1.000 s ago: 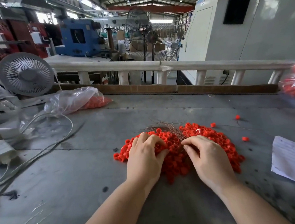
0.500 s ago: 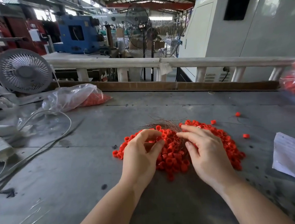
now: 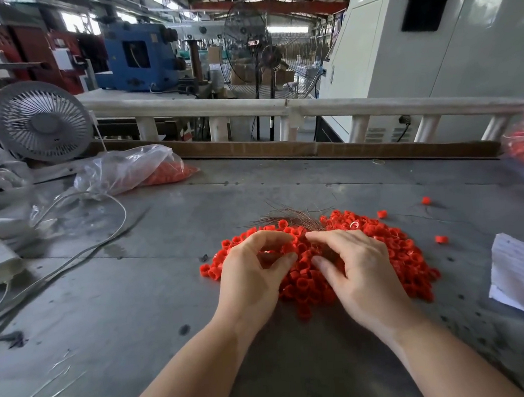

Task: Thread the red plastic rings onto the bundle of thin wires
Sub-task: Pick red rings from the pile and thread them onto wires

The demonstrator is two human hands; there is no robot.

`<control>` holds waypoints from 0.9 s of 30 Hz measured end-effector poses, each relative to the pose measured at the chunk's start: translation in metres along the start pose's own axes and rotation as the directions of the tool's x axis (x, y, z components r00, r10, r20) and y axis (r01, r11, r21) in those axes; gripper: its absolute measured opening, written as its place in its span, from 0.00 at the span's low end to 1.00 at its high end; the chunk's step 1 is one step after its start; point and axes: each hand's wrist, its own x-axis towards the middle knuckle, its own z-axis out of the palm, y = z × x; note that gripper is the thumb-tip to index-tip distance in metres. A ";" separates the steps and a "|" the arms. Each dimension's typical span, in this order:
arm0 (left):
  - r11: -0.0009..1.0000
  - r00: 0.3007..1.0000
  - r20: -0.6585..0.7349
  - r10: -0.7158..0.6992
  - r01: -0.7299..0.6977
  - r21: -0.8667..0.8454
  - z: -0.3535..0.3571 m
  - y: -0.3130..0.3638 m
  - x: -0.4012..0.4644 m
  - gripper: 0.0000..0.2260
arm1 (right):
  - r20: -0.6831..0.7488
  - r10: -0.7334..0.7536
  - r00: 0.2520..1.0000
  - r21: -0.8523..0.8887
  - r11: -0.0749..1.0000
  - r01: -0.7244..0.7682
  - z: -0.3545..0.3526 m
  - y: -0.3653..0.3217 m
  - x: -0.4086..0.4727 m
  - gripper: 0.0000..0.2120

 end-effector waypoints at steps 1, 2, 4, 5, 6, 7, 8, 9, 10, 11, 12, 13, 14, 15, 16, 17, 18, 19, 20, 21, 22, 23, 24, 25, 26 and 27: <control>1.000 1.000 0.003 0.000 0.000 0.002 0.000 0.000 0.000 0.12 | -0.009 -0.008 1.000 -0.004 1.000 0.008 0.000 0.000 0.000 0.11; 1.000 1.000 0.010 -0.001 0.001 0.004 0.000 0.001 0.000 0.12 | -0.021 -0.020 1.000 -0.009 1.000 0.020 -0.001 0.001 0.000 0.09; 1.000 0.999 0.036 -0.015 0.016 -0.008 0.000 0.001 0.000 0.11 | -0.052 -0.044 0.998 -0.016 0.999 0.044 -0.001 0.002 -0.001 0.06; 0.999 0.998 0.053 -0.029 0.031 -0.037 0.001 0.001 0.000 0.10 | -0.067 -0.057 0.996 -0.019 0.998 0.056 -0.001 0.002 0.000 0.06; 0.995 0.996 0.074 -0.043 0.050 -0.086 0.000 0.002 0.000 0.09 | -0.082 -0.071 0.994 -0.028 0.997 0.069 -0.001 0.002 -0.001 0.05; 0.986 0.994 0.099 -0.056 0.070 -0.148 0.000 0.003 -0.001 0.09 | -0.092 -0.084 0.992 -0.041 0.996 0.080 -0.001 0.002 -0.001 0.04; 0.973 0.991 0.121 -0.063 0.088 -0.214 0.000 0.004 -0.001 0.09 | -0.097 -0.094 0.991 -0.055 0.994 0.089 -0.002 0.001 -0.001 0.05; 0.955 0.988 0.141 -0.064 0.102 -0.279 -0.001 0.005 -0.001 0.09 | -0.098 -0.104 0.990 -0.068 0.993 0.098 -0.002 0.001 -0.001 0.05; 0.931 0.985 0.158 -0.062 0.114 -0.347 -0.002 0.006 -0.001 0.08 | -0.099 -0.110 0.989 -0.078 0.992 0.103 -0.002 0.001 -0.001 0.05; 0.902 0.983 0.176 -0.059 0.128 -0.412 -0.002 0.007 -0.002 0.08 | -0.101 -0.113 0.988 -0.085 0.991 0.104 -0.001 0.002 -0.001 0.05; 0.870 0.979 0.195 -0.057 0.144 -0.472 -0.002 0.008 -0.002 0.08 | -0.106 -0.113 0.988 -0.089 0.991 0.103 -0.001 0.002 -0.001 0.04; 0.836 0.974 0.219 -0.056 0.165 -0.523 -0.003 0.009 -0.002 0.07 | -0.112 -0.113 0.987 -0.094 0.990 0.103 -0.002 0.002 -0.001 0.04; 0.803 0.968 0.246 -0.053 0.188 -0.566 -0.003 0.010 -0.002 0.07 | -0.117 -0.115 0.986 -0.101 0.989 0.103 -0.002 0.002 -0.001 0.04; 0.775 0.961 0.271 -0.048 0.207 -0.597 -0.003 0.010 -0.003 0.08 | -0.120 -0.117 0.986 -0.108 0.989 0.105 -0.002 0.002 -0.001 0.03; 0.759 0.956 0.292 -0.040 0.219 -0.614 -0.003 0.011 -0.003 0.08 | -0.118 -0.120 0.986 -0.114 0.988 0.106 -0.002 0.002 -0.001 0.03; 0.751 0.952 0.303 -0.034 0.224 -0.621 -0.003 0.011 -0.003 0.08 | -0.114 -0.121 0.986 -0.119 0.987 0.108 -0.002 0.002 -0.001 0.03; 0.748 0.951 0.306 -0.033 0.227 -0.624 -0.003 0.011 -0.003 0.09 | -0.105 -0.120 0.987 -0.121 0.987 0.107 -0.002 0.002 -0.001 0.03; 0.747 0.953 0.301 -0.041 0.229 -0.623 -0.003 0.011 -0.003 0.09 | -0.092 -0.113 0.989 -0.118 0.988 0.102 -0.002 0.002 -0.001 0.03; 0.750 0.956 0.288 -0.057 0.231 -0.620 -0.003 0.010 -0.002 0.10 | -0.076 -0.101 0.992 -0.111 0.990 0.092 -0.002 0.002 -0.002 0.03; 0.756 0.960 0.268 -0.076 0.231 -0.612 -0.003 0.009 -0.002 0.10 | -0.058 -0.089 0.994 -0.104 0.991 0.082 -0.002 0.002 -0.002 0.04; 0.769 0.965 0.245 -0.093 0.226 -0.598 -0.003 0.008 -0.001 0.09 | -0.043 -0.080 0.996 -0.100 0.992 0.075 -0.002 0.002 -0.002 0.04; 0.789 0.969 0.224 -0.103 0.216 -0.575 -0.003 0.007 -0.001 0.08 | -0.033 -0.073 0.997 -0.095 0.993 0.069 -0.002 0.002 -0.002 0.04; 0.818 0.973 0.205 -0.102 0.200 -0.539 -0.002 0.006 -0.001 0.07 | -0.027 -0.061 0.998 -0.082 0.995 0.059 -0.001 0.002 -0.002 0.05; 0.852 0.977 0.190 -0.095 0.178 -0.491 -0.002 0.005 -0.001 0.07 | -0.025 -0.044 0.999 -0.052 0.998 0.043 -0.001 0.001 -0.002 0.07; 0.889 0.981 0.179 -0.078 0.150 -0.434 -0.001 0.005 -0.001 0.07 | -0.023 -0.018 1.000 -0.003 1.000 0.018 -0.001 0.000 -0.002 0.08; 0.924 0.984 0.170 -0.055 0.115 -0.365 -0.001 0.004 -0.001 0.08 | -0.018 0.016 1.000 0.064 0.998 -0.015 -0.001 0.000 -0.001 0.09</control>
